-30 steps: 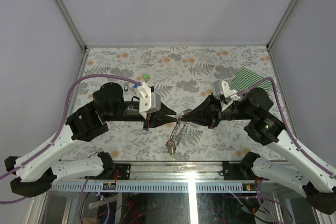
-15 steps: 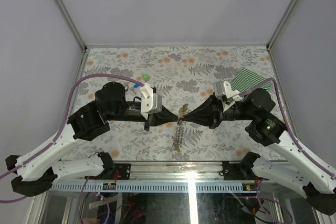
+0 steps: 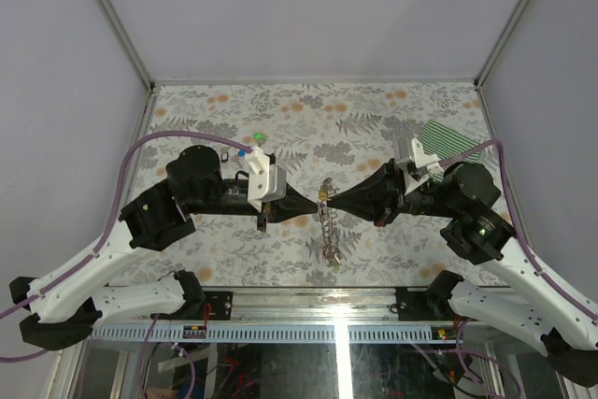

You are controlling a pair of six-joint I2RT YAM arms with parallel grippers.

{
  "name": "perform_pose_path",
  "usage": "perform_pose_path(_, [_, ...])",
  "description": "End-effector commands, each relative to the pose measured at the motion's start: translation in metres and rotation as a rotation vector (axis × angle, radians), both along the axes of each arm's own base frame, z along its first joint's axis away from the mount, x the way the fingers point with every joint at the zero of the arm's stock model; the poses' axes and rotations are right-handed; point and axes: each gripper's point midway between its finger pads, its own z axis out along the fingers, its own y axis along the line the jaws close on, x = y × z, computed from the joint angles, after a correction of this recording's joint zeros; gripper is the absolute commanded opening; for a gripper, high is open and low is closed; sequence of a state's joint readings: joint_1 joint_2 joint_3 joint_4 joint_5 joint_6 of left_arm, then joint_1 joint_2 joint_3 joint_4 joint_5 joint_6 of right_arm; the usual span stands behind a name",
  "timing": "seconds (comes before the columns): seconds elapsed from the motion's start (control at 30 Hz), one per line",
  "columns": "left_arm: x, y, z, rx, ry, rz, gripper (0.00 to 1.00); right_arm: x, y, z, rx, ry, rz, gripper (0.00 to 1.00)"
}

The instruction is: Put the keys on the keyring

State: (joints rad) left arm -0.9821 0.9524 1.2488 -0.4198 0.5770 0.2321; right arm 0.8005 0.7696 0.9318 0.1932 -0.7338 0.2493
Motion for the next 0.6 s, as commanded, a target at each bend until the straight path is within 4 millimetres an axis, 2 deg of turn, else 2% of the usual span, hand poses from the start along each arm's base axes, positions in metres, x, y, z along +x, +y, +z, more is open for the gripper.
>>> perform_pose_path(0.0, [-0.003,0.000,0.013,-0.039,-0.020,-0.008,0.00,-0.003,-0.015,0.056,0.201,-0.084,-0.056,0.00])
perform_pose_path(0.57, [0.007,-0.006,0.007,-0.041,-0.014,0.028,0.00,0.011,-0.024,0.070,0.332,0.025,-0.139,0.00])
